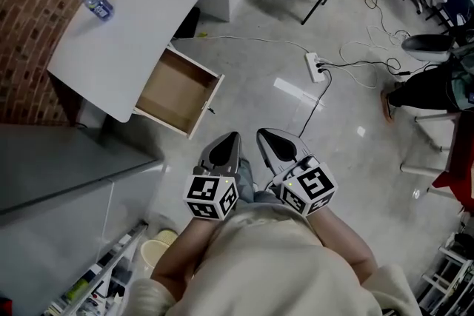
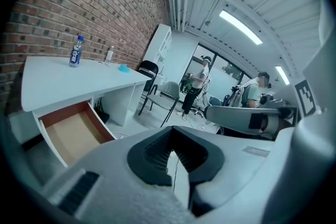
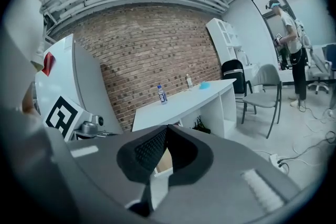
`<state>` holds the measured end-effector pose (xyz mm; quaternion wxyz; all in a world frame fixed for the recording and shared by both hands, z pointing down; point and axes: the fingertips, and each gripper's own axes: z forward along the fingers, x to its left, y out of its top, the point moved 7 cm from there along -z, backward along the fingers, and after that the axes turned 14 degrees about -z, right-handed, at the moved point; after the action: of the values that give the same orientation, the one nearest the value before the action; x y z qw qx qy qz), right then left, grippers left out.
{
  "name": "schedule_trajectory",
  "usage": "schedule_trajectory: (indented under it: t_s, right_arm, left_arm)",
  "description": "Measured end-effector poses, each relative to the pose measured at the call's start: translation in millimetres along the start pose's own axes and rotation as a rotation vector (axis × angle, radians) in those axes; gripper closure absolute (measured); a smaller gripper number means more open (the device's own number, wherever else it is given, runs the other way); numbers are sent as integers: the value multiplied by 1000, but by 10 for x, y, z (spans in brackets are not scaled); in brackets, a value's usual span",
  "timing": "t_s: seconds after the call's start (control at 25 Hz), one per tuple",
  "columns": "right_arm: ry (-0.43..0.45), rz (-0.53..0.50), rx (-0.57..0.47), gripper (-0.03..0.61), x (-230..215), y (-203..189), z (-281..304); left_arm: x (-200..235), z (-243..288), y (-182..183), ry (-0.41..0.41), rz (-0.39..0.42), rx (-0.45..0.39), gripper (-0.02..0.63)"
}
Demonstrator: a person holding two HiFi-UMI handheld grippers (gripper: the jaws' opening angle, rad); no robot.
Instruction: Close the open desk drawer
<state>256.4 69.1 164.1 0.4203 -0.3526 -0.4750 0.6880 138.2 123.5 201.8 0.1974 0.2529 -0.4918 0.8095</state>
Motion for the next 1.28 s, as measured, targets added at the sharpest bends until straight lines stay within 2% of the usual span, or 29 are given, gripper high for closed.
schedule_trajectory:
  t_s: [0.44,0.68,0.96,1.28]
  right_arm:
    - [81,2,101,577,-182,91,862]
    - [124,-13,159,577,-152,40,1210]
    - [194,-15,223,577,-157,-96,1541]
    - [276,6,291,577,-329,-345,1912]
  left_arm:
    - [649,224,373,79,-88,23,614]
    - [997,219,442,132,-137,18,614]
    - [1261,213,417,204,-203,7,614]
    - [1479,311,184,291,-285,-12,614]
